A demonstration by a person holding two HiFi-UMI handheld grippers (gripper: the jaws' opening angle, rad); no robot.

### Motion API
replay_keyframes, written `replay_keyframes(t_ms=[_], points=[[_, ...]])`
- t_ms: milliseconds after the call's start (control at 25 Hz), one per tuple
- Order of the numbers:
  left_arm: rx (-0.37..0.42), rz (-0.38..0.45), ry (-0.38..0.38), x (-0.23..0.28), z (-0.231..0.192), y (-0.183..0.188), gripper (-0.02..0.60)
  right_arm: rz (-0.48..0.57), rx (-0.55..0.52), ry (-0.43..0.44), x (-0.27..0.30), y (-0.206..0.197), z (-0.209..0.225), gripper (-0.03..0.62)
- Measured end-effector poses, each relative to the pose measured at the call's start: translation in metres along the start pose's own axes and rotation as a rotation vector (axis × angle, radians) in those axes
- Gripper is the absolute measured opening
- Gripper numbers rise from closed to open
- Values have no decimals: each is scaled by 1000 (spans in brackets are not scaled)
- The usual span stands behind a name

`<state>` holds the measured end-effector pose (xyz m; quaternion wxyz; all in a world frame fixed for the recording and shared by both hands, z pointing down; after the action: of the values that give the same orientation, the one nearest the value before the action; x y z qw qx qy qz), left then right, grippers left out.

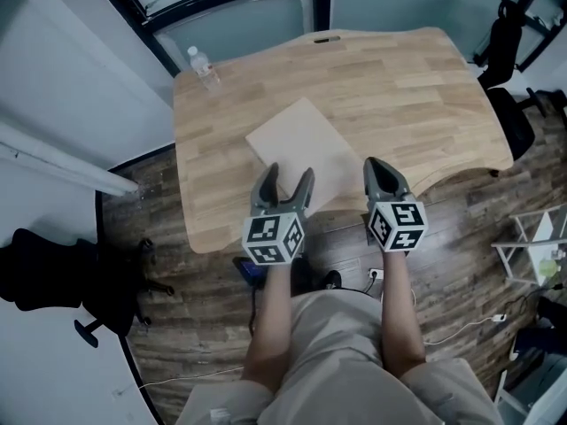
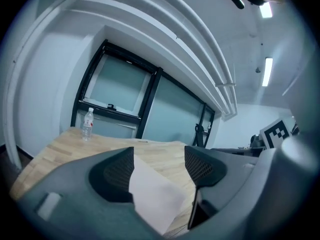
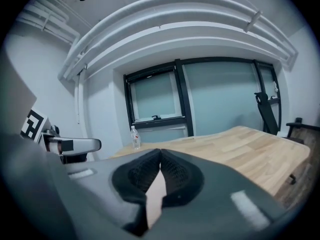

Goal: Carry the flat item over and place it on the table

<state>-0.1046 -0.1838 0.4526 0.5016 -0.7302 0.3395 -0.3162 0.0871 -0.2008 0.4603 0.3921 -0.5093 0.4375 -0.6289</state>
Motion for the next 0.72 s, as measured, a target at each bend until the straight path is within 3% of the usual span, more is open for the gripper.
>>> replay_keyframes(t_ms=[200, 480, 720], points=[[105, 2, 44, -25, 20, 17, 327, 11, 21, 14, -27, 4, 7, 2], [122, 50, 65, -77, 17, 43, 323, 27, 15, 53, -59, 4, 1, 2], [115, 91, 88, -108, 29, 39, 291, 46, 33, 65, -83, 0, 2, 2]])
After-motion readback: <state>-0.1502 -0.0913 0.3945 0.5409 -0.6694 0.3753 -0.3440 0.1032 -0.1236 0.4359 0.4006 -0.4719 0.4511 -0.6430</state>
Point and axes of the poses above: the fingertips, and each gripper's own axes: x forward along the fingers, z to its right, y out of its top, the point moved 3 cm from there along -x, backward along the fingers, and after that the axes turned 14 degrees about -y, right-handed, at the moved point
